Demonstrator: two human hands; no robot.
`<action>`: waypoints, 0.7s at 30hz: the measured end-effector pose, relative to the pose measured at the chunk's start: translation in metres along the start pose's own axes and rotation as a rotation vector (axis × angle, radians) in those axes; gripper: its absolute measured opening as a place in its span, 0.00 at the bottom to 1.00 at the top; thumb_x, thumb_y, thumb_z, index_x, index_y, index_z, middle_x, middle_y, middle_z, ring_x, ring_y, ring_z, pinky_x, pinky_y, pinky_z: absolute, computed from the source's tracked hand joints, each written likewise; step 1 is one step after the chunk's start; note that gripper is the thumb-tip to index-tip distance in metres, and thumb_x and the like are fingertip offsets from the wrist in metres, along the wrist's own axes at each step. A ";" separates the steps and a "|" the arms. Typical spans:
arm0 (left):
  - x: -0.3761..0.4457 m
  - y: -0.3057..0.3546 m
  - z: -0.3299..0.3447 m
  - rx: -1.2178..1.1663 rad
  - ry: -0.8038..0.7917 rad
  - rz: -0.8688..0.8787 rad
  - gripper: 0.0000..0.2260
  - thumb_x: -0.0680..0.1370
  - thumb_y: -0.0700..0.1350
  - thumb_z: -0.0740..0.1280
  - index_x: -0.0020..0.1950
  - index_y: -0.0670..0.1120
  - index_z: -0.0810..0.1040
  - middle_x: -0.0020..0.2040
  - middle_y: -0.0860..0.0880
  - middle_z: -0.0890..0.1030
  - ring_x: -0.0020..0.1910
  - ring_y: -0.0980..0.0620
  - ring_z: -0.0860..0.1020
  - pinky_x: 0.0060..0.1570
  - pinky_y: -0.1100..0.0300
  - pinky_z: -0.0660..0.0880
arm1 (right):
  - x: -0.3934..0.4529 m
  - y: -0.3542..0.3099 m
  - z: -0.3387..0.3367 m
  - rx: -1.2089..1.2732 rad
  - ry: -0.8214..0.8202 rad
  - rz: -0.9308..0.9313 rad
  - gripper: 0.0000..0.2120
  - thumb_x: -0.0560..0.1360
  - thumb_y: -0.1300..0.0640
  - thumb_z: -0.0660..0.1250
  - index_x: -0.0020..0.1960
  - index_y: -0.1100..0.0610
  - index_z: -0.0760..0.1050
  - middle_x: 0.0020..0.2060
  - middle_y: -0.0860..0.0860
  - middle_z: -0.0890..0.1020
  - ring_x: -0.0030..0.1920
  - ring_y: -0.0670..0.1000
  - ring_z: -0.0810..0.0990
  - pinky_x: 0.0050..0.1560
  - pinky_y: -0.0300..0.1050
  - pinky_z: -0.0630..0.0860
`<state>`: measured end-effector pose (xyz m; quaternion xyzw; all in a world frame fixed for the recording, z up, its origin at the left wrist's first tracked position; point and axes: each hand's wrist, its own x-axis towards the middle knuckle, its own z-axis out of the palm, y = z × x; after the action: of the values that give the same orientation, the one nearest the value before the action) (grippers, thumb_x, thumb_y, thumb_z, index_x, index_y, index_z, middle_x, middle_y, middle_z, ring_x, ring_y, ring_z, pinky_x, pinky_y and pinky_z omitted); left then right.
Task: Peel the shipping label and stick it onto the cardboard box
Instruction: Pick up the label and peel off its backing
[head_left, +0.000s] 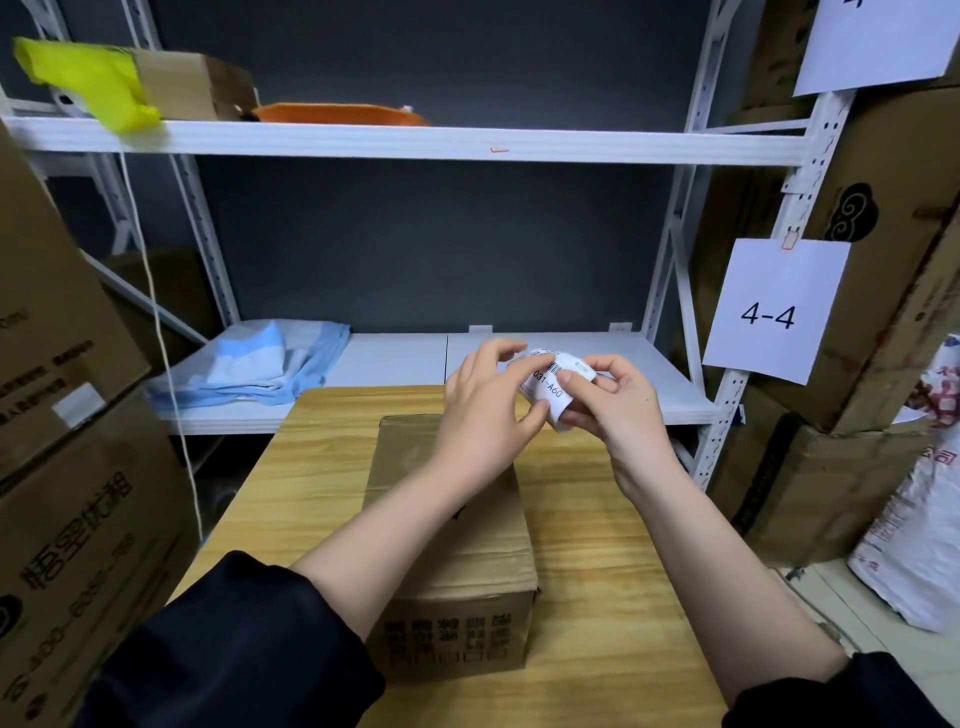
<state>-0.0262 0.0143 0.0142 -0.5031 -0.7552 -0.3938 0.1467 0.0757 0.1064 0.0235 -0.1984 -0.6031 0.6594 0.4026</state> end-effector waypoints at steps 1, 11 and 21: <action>0.000 0.000 0.000 -0.012 0.002 -0.007 0.19 0.74 0.46 0.67 0.65 0.54 0.76 0.65 0.52 0.72 0.66 0.53 0.69 0.65 0.56 0.61 | 0.000 0.000 0.001 0.014 -0.003 0.008 0.07 0.75 0.63 0.67 0.51 0.61 0.72 0.37 0.55 0.83 0.30 0.46 0.83 0.32 0.39 0.79; 0.005 0.000 -0.003 -0.288 -0.110 -0.067 0.18 0.78 0.48 0.64 0.68 0.51 0.74 0.64 0.53 0.75 0.64 0.55 0.71 0.65 0.58 0.68 | 0.000 0.000 0.002 0.125 -0.111 0.083 0.06 0.78 0.58 0.62 0.50 0.60 0.76 0.44 0.55 0.86 0.45 0.55 0.86 0.45 0.46 0.82; 0.003 0.004 -0.005 -0.522 -0.118 -0.160 0.10 0.76 0.47 0.67 0.56 0.48 0.73 0.56 0.56 0.80 0.60 0.61 0.75 0.57 0.67 0.71 | 0.002 0.004 0.004 0.076 -0.154 0.013 0.01 0.74 0.62 0.68 0.44 0.59 0.78 0.42 0.54 0.82 0.49 0.54 0.82 0.52 0.46 0.80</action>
<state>-0.0253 0.0132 0.0208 -0.4849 -0.6727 -0.5552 -0.0637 0.0708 0.1054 0.0210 -0.1357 -0.6056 0.6976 0.3580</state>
